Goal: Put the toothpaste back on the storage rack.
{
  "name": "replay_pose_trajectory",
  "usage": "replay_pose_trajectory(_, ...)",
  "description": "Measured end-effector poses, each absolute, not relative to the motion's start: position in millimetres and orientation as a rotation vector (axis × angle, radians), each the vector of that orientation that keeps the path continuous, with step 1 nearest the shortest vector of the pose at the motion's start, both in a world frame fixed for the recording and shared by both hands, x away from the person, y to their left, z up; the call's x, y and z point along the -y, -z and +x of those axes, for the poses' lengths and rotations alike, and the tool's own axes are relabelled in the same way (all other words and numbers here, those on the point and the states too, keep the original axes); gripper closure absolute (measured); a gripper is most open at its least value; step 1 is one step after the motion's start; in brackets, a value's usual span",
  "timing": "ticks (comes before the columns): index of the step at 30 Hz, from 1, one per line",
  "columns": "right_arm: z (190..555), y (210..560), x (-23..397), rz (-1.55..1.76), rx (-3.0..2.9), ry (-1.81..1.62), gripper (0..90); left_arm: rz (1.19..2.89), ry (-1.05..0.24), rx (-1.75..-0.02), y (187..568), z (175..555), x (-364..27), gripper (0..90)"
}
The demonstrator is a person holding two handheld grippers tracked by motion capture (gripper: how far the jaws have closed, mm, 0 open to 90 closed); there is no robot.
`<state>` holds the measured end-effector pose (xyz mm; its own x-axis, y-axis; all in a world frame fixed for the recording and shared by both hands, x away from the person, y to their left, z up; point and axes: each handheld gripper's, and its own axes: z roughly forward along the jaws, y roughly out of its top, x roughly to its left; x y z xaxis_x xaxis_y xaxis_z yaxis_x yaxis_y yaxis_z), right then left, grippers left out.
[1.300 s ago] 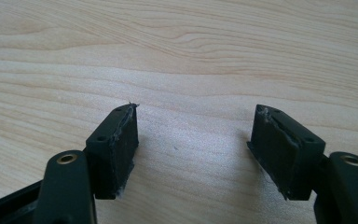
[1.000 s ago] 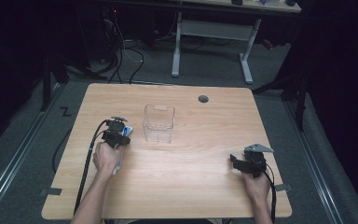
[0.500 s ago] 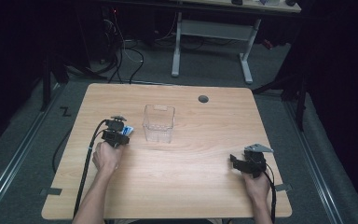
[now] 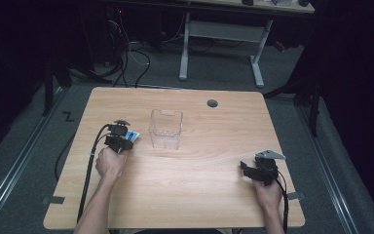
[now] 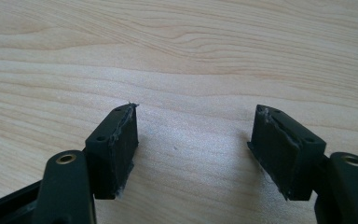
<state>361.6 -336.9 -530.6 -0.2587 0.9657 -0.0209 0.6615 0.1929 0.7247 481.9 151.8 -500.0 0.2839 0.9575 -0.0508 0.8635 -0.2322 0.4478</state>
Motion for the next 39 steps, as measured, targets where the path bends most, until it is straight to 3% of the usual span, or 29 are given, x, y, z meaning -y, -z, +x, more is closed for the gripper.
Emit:
replay_pose_trajectory(10,361.6,530.6,336.9,1.516,-1.994,-0.837,31.9,2.138,-0.278,-1.606,492.2,479.5,-157.9,72.0)
replay_pose_trajectory(39,361.6,530.6,336.9,1.515,-1.995,-0.838,31.7,1.991,-0.281,-1.419,432.1,448.0,-171.3,72.3)
